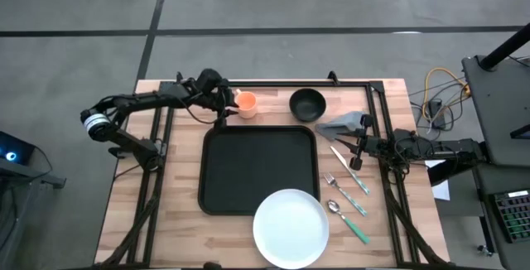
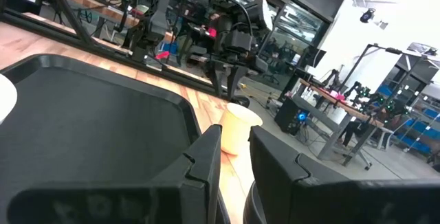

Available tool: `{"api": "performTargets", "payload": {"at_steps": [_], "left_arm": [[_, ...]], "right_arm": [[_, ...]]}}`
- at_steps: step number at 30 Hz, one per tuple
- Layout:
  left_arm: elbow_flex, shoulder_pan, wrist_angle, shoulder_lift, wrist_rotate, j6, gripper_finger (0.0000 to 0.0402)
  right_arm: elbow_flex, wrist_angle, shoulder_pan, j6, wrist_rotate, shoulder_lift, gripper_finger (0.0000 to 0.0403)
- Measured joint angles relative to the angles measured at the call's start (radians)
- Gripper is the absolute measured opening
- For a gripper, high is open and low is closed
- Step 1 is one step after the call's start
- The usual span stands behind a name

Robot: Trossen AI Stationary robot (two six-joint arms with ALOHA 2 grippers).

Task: Set up tray
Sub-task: Put the yellow plastic mug on the black serving tray

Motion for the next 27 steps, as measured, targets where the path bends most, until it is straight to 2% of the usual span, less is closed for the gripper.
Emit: {"api": "performTargets", "payload": {"at_steps": [11, 15, 19, 21, 27], "left_arm": [[0.111, -0.026, -0.09, 0.02, -0.022, 0.0, 0.0096], [0.126, -0.036, -0.094, 0.115, -0.034, -0.003, 0.0096], [0.175, -0.044, -0.098, 0.224, -0.123, 0.007, 0.0096], [0.207, -0.044, -0.101, 0.268, -0.128, 0.004, 0.0096], [0.327, -0.051, -0.231, 0.348, -0.133, -0.021, 0.0093]], "right_arm": [[0.0, 0.0, 0.0, 0.0, 0.0, 0.0, 0.0068], [0.0, 0.0, 0.0, 0.0, 0.0, 0.0, 0.0068], [0.0, 0.0, 0.0, 0.0, 0.0, 0.0, 0.0068], [0.0, 0.0, 0.0, 0.0, 0.0, 0.0, 0.0068], [0.0, 0.0, 0.0, 0.0, 0.0, 0.0, 0.0068]]}}
